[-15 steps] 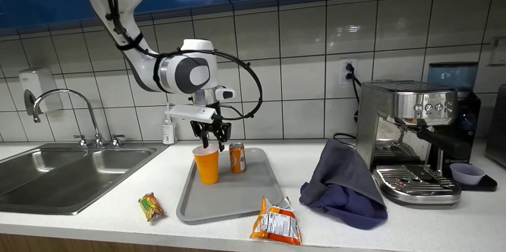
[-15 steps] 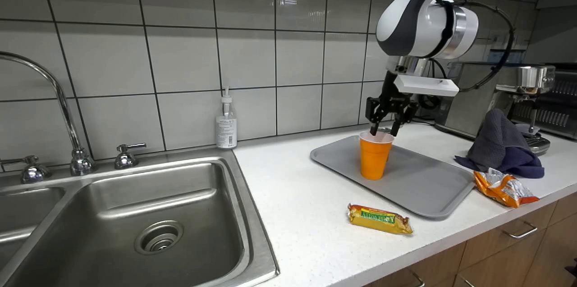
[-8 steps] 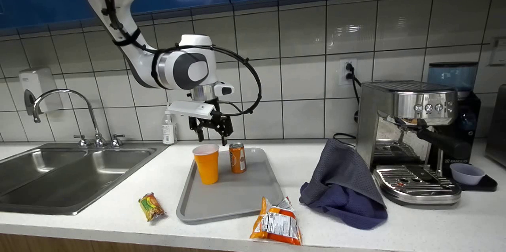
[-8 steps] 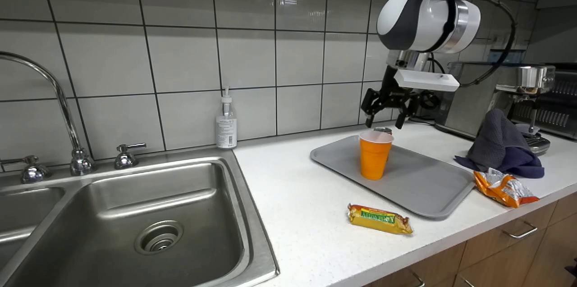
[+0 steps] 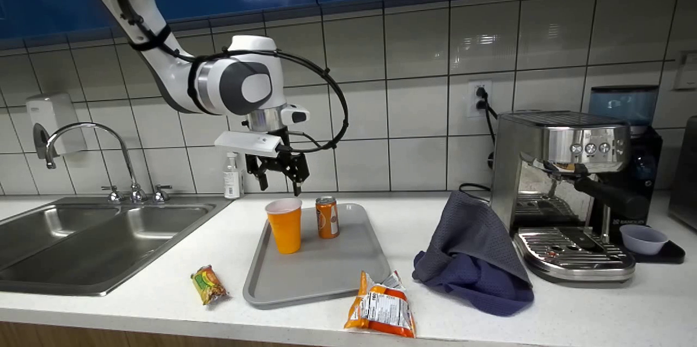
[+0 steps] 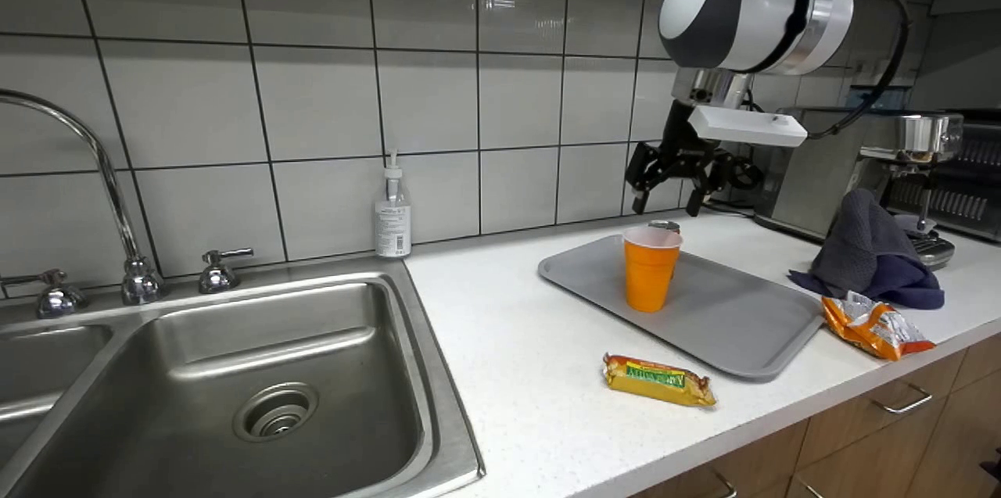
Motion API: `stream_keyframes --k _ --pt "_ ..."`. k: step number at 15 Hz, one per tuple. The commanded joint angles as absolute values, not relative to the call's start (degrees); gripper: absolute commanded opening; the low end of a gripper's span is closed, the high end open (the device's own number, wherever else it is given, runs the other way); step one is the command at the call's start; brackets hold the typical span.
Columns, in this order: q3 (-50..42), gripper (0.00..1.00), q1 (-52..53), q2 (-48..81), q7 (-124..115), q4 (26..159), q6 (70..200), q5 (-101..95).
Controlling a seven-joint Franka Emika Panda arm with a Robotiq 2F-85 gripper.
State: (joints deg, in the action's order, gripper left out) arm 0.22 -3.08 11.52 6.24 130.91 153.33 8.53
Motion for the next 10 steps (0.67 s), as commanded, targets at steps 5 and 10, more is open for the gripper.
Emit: stream_keyframes --k 5,10 --pt "0.6 1.00 0.5 2.9 3.0 139.8 154.1 3.2" --pt "1.2 1.00 2.5 -0.5 -0.8 144.1 154.5 -3.0"
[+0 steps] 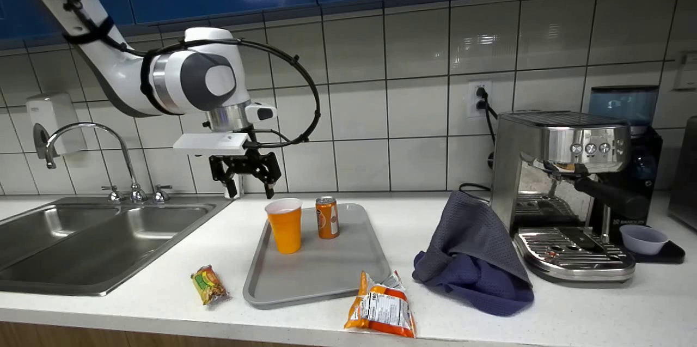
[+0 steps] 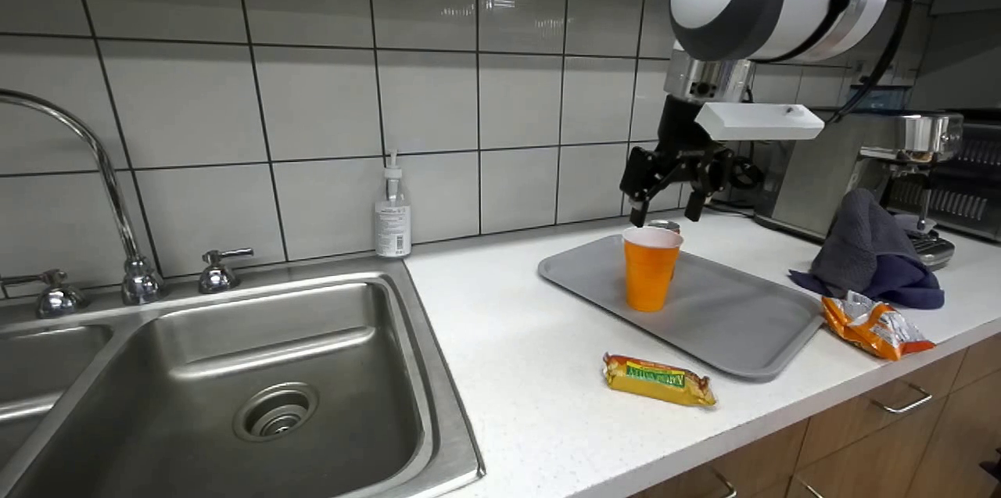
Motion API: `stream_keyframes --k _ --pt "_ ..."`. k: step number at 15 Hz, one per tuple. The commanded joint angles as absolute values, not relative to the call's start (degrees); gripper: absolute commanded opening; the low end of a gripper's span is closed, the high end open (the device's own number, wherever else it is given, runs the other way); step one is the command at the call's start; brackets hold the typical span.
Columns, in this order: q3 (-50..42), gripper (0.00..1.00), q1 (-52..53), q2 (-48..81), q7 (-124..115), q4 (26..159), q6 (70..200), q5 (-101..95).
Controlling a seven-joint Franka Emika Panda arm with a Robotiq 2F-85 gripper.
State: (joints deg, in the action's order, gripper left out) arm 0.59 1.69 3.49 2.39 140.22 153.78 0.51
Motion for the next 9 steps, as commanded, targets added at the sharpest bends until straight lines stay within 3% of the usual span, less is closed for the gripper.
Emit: stream_keyframes --k 1,9 --pt "1.5 1.00 2.7 -1.0 -1.1 144.7 154.4 -3.6" --pt "3.9 1.00 4.6 -3.3 -2.1 148.5 153.9 -5.7"
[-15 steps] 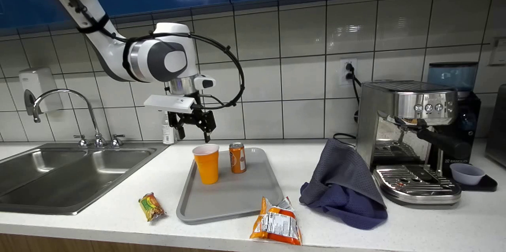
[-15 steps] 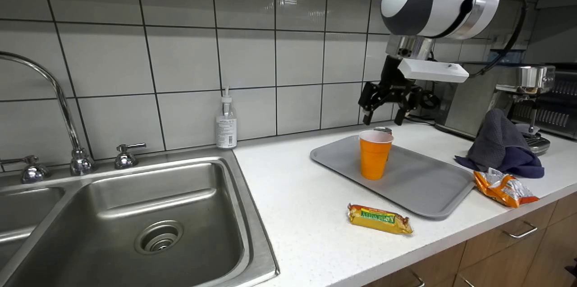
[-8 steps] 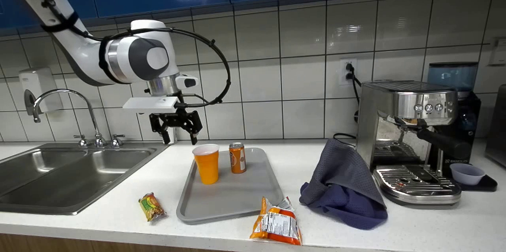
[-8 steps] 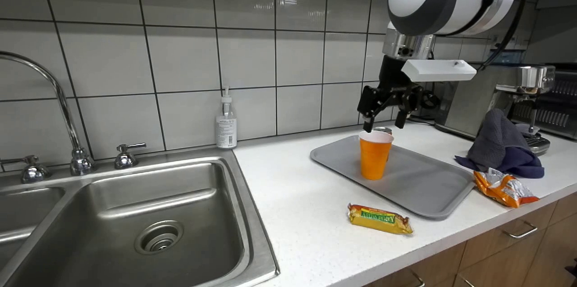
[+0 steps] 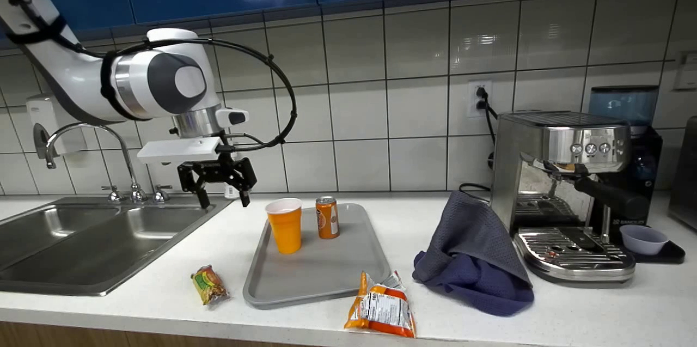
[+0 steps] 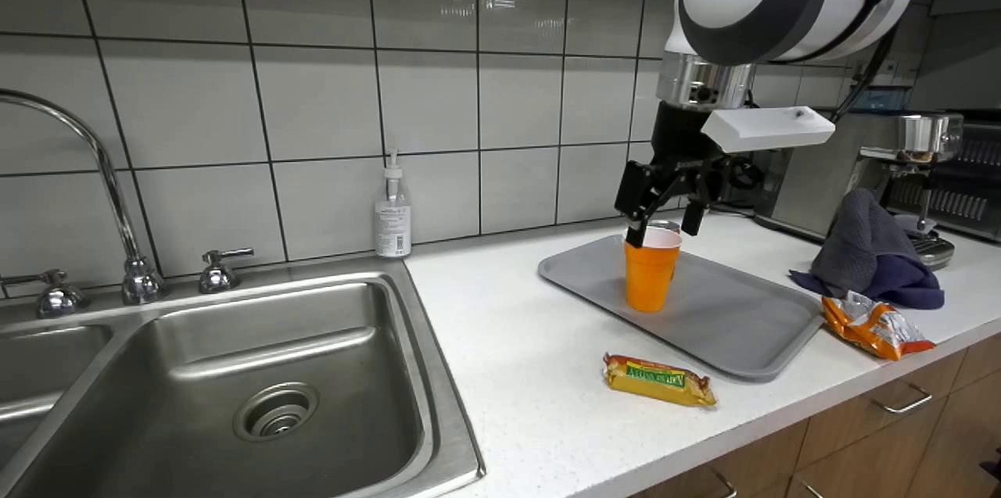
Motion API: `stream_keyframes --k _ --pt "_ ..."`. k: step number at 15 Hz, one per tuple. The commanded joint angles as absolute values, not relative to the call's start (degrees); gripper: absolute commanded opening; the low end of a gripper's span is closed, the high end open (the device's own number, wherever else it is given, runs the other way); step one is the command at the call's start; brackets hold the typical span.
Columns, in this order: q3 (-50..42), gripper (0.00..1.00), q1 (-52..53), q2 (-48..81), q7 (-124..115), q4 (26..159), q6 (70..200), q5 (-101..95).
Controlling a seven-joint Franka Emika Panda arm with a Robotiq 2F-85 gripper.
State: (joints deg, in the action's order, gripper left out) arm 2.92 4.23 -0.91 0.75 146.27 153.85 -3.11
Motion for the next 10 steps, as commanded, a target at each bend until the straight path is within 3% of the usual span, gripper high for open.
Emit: stream_keyframes --k 1,10 --pt "4.2 1.00 4.8 -3.2 -3.5 148.8 154.1 -6.7" --pt "6.6 1.00 6.2 -1.6 -15.9 150.3 153.8 -17.5"
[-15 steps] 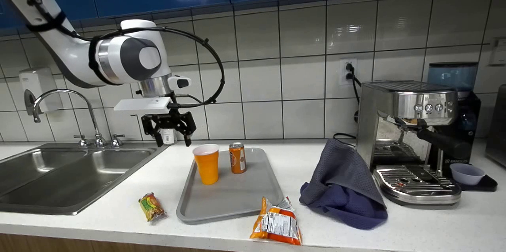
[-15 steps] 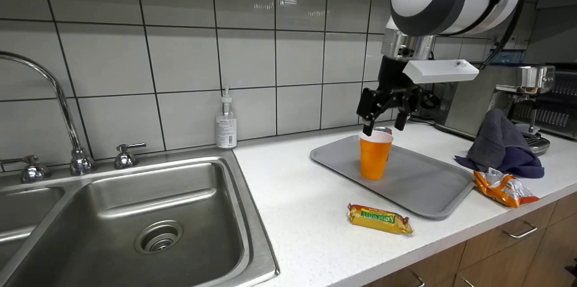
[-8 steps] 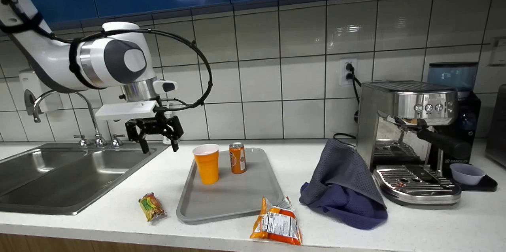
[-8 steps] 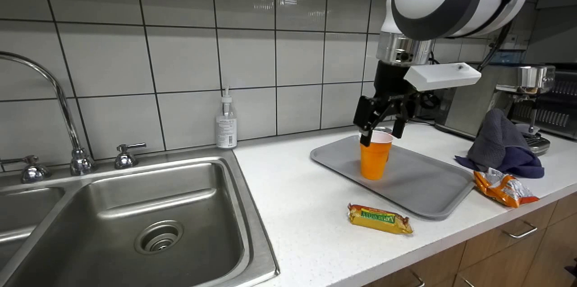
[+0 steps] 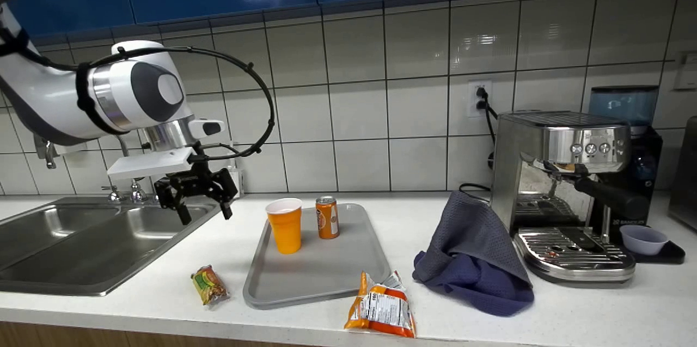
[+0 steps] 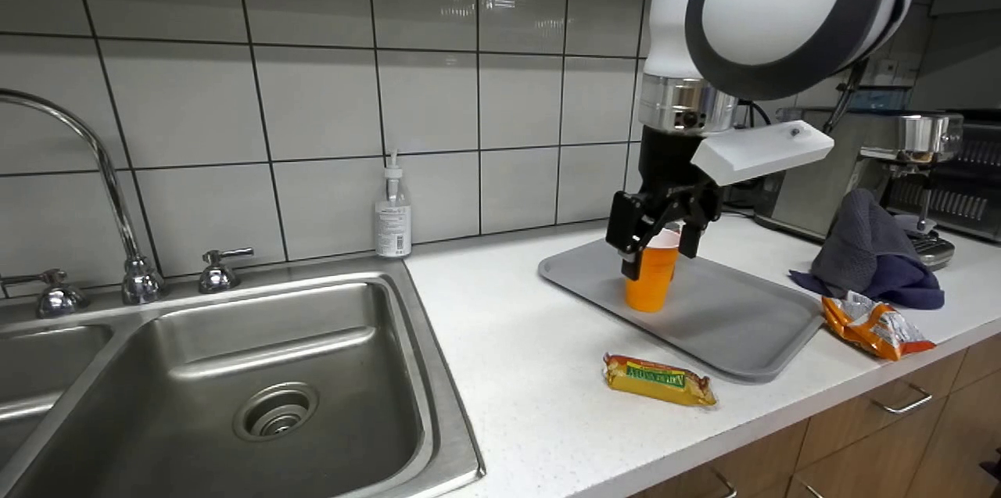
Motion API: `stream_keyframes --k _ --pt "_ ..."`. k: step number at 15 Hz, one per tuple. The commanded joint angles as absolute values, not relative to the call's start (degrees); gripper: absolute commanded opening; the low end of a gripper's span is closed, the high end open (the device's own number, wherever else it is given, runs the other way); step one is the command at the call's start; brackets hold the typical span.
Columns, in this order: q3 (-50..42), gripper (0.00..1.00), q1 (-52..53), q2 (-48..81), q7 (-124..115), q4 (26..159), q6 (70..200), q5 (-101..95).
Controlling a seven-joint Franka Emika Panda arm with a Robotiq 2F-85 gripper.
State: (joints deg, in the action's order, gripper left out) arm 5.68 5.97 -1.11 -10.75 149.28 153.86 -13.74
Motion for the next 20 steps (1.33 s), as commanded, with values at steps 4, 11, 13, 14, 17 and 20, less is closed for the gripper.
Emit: stream_keyframes --k 4,11,13,14,17,20 --pt "7.0 1.00 6.8 0.0 -20.6 150.5 153.7 -21.1" --pt "7.0 1.00 8.2 4.0 -18.1 149.7 153.9 -19.9" --pt "7.1 1.00 8.8 4.6 -16.3 149.7 154.0 -19.5" --pt "7.1 1.00 9.1 4.9 -15.0 149.7 153.9 -19.7" --pt "7.0 1.00 9.5 5.4 -12.0 149.6 153.9 -19.8" --pt "6.6 1.00 9.7 5.2 -13.1 150.1 153.8 -20.0"
